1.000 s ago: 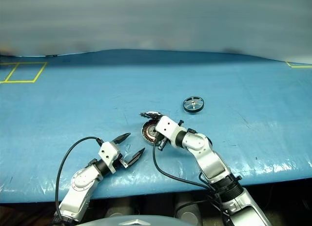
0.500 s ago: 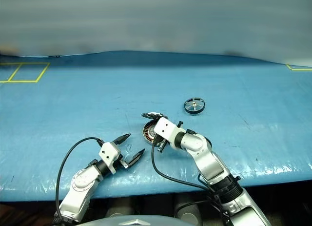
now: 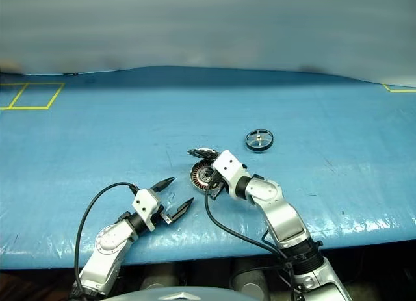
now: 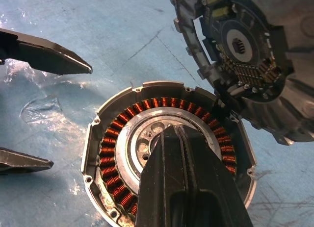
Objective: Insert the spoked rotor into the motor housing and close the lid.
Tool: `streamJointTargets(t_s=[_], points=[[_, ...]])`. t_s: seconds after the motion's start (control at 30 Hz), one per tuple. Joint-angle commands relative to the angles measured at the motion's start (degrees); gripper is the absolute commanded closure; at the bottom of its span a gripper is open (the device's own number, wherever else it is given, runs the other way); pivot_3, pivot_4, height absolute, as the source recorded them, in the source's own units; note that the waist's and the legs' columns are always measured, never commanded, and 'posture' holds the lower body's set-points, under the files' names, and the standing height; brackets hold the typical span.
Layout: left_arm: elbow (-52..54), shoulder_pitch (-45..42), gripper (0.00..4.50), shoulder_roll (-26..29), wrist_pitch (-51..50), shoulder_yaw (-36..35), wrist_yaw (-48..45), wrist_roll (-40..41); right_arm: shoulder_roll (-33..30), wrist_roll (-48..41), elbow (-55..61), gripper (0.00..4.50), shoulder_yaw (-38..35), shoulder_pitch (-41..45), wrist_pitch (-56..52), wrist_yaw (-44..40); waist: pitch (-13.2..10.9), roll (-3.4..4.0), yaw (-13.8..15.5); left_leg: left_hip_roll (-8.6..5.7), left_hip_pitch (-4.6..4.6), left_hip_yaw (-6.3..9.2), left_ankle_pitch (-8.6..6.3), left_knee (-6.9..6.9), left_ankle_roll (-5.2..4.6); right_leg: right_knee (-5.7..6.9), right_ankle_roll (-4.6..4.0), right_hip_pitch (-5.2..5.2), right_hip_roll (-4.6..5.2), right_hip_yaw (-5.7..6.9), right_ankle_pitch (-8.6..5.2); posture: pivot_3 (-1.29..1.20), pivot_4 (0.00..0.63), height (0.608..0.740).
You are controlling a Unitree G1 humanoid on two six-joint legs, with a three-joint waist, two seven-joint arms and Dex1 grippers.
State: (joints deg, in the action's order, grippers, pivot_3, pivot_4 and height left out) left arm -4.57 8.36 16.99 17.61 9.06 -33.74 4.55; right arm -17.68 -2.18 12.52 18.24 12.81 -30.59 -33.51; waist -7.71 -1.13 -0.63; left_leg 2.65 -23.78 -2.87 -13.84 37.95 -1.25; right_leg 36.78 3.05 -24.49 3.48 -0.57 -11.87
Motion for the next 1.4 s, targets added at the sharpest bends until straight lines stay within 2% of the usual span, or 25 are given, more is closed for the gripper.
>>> streamJointTargets(t_s=[0.03, 0.57, 0.7, 1.0, 1.4], points=[[-0.53, 0.13, 0.0, -0.32, 0.26, 0.29, 0.48, -0.35, -0.6, 0.8, 1.41, 4.47, 0.11, 1.06, 0.52, 0.38, -0.01, 0.01, 0.0, 0.0, 0.0, 0.0, 0.0, 0.0, 0.0, 0.0, 0.02, 0.0, 0.0, 0.0, -0.01, 0.0, 0.15, 0.74], [-1.06, 0.26, 0.0, -0.42, 0.42, 0.43, 0.55, -0.18, -6.79, 12.32, -0.93, 4.47, 8.35, 1.54, 0.98, 1.47, 0.0, 0.0, 0.0, 0.01, 0.13, 0.03, 0.0, 0.0, 0.0, -0.05, 0.13, -0.07, 0.02, 0.03, -0.09, 0.0, 0.15, 0.74], [-1.87, 0.17, 0.0, -0.64, 1.13, 0.37, 0.78, -0.29, -6.64, 13.49, -1.51, 4.47, 8.46, 1.46, 1.52, 2.23, 0.02, 0.0, 0.03, 0.01, 0.18, 0.03, 0.0, 0.01, 0.0, -0.05, 0.14, -0.04, 0.02, 0.04, -0.09, 0.0, 0.15, 0.74], [-3.37, -0.25, 0.0, -0.86, 2.19, 0.37, 0.85, -0.42, -3.14, 5.71, 3.72, 4.47, 3.18, -0.42, 1.78, 0.2, 0.0, 0.03, 0.13, 0.01, 0.16, 0.06, 0.0, 0.0, 0.0, -0.07, 0.14, -0.04, 0.05, 0.05, -0.09, 0.0, 0.15, 0.74], [-4.07, -0.63, 0.0, -0.84, 2.63, 0.37, 0.93, -0.5, -0.94, 3.65, 3.38, 4.47, 1.48, 1.89, 2.36, 0.78, -0.04, 0.09, 0.05, 0.01, 0.1, 0.05, 0.0, -0.01, 0.0, -0.07, 0.14, -0.09, 0.05, 0.06, -0.09, 0.0, 0.15, 0.74]])
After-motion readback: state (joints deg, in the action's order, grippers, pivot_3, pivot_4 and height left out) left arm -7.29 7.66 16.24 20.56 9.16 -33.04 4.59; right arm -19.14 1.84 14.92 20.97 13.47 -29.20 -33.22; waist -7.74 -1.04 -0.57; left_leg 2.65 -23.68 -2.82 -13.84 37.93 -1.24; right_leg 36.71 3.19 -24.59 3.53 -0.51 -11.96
